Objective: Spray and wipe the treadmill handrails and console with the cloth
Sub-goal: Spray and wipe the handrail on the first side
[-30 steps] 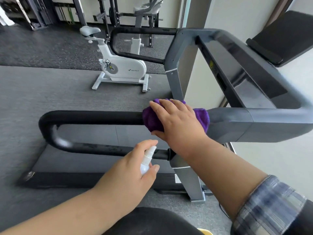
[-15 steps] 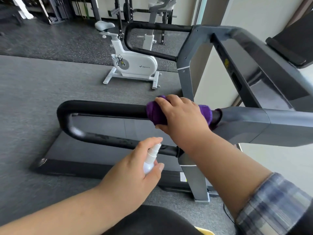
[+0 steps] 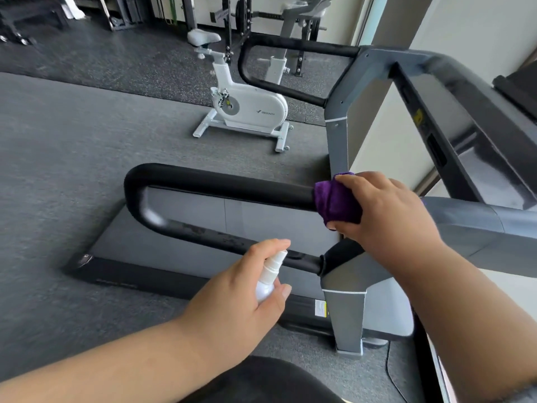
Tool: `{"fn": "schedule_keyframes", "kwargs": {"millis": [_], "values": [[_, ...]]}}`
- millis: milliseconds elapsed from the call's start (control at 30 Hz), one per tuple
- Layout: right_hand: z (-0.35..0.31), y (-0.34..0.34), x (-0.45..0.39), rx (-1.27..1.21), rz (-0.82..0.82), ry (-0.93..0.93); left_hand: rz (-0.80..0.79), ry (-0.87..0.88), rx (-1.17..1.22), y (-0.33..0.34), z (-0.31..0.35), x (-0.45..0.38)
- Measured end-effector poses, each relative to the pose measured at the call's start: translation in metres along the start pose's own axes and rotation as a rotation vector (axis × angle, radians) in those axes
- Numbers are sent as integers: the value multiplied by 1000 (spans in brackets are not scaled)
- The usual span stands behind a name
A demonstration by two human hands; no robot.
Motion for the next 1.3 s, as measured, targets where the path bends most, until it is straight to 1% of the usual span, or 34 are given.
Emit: {"fn": "schedule_keyframes", "kwargs": {"millis": [167,433,600,933,1067,1300], "values": [[-24,6,-17,0,-64,-52,14,-22,24,-11,-13,1],[-123,28,-55,3,-72,-160,-8,-21,50,-33,-37,5],[-164,36,-72,37,-80,-182,43,-15,92,-70,-61,11],[-258,58,-101,109,-99,-160,60,43,126,-166,-117,13],[-295,67,-115,160,-174,-172,23,67,136,-196,-142,14],[-358,88,-143,455,-394,-287,-101,102,178,-220,-177,20]]}}
Point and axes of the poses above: each hand's wrist, its own x-axis away from the middle knuckle, its own y-axis out of the palm, z = x × y, the point moved 7 cm from there along -x, towards the middle knuckle, and after that the axes turned 5 degrees about z, right-handed, at the moved point
